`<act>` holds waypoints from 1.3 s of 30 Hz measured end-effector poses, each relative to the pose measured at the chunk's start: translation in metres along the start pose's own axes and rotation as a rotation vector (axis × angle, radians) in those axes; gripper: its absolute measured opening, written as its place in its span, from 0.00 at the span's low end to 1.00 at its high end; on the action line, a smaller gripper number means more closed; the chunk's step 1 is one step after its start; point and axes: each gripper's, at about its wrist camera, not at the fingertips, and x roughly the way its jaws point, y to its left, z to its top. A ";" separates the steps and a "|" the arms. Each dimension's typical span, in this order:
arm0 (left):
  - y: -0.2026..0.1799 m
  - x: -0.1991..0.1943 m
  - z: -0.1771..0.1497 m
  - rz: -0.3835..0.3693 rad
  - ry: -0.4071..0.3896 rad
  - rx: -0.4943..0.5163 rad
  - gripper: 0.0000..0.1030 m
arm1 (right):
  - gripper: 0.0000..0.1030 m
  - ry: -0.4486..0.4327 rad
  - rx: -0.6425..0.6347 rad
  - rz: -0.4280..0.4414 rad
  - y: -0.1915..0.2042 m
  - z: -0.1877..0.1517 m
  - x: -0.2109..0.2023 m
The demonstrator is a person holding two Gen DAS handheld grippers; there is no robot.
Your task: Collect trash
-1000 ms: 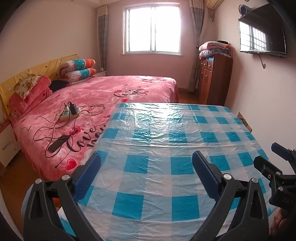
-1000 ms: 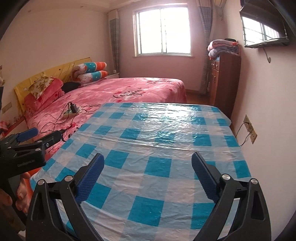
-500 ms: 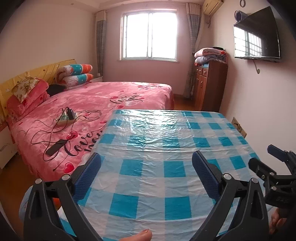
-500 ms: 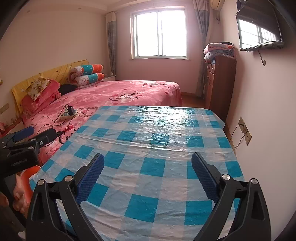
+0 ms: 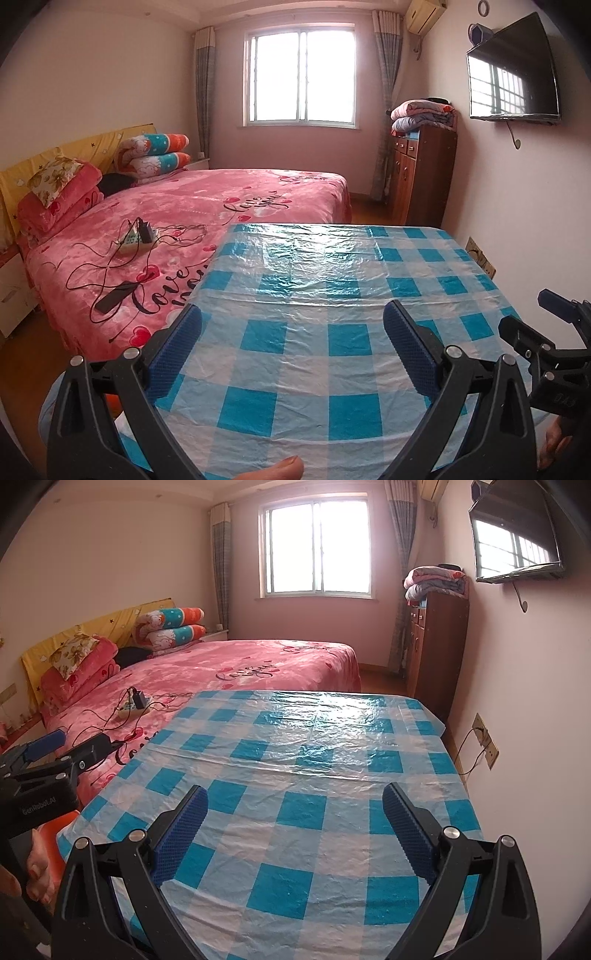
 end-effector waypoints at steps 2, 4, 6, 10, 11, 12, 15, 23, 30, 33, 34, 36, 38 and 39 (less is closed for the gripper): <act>0.000 0.001 0.000 0.000 0.002 -0.003 0.96 | 0.92 0.001 -0.001 -0.001 0.000 -0.001 0.000; 0.000 0.002 -0.001 0.000 0.006 -0.005 0.96 | 0.91 0.002 -0.002 -0.002 0.000 -0.001 0.000; 0.000 0.004 -0.001 0.001 0.010 -0.007 0.96 | 0.92 0.002 -0.002 -0.002 0.000 -0.001 0.000; 0.001 0.005 -0.002 0.004 0.011 -0.010 0.96 | 0.91 0.003 -0.002 -0.001 0.000 -0.002 0.000; 0.000 0.005 -0.002 0.004 0.011 -0.011 0.96 | 0.92 0.004 -0.002 0.000 0.000 -0.002 0.000; 0.000 0.005 -0.002 0.005 0.011 -0.010 0.96 | 0.92 0.004 -0.002 0.000 0.000 -0.002 0.000; 0.000 0.005 -0.003 0.006 0.012 -0.009 0.96 | 0.92 0.006 0.000 0.002 0.000 -0.003 0.001; -0.002 0.008 -0.005 0.011 0.019 0.002 0.96 | 0.92 0.011 0.002 0.005 0.000 -0.004 0.002; -0.004 0.010 -0.006 0.013 0.020 0.005 0.96 | 0.92 0.019 0.010 0.011 -0.001 -0.007 0.006; -0.005 0.011 -0.006 0.011 0.023 0.007 0.96 | 0.92 0.025 0.012 0.014 -0.001 -0.008 0.009; -0.005 0.011 -0.007 0.011 0.024 0.008 0.96 | 0.92 0.029 0.013 0.014 -0.001 -0.009 0.010; -0.006 0.012 -0.008 0.009 0.027 0.011 0.96 | 0.92 0.036 0.014 0.018 -0.002 -0.009 0.012; -0.007 0.013 -0.009 0.009 0.030 0.014 0.96 | 0.92 0.044 0.014 0.023 -0.002 -0.010 0.013; -0.008 0.014 -0.009 0.008 0.032 0.015 0.96 | 0.92 0.044 0.014 0.023 -0.002 -0.010 0.013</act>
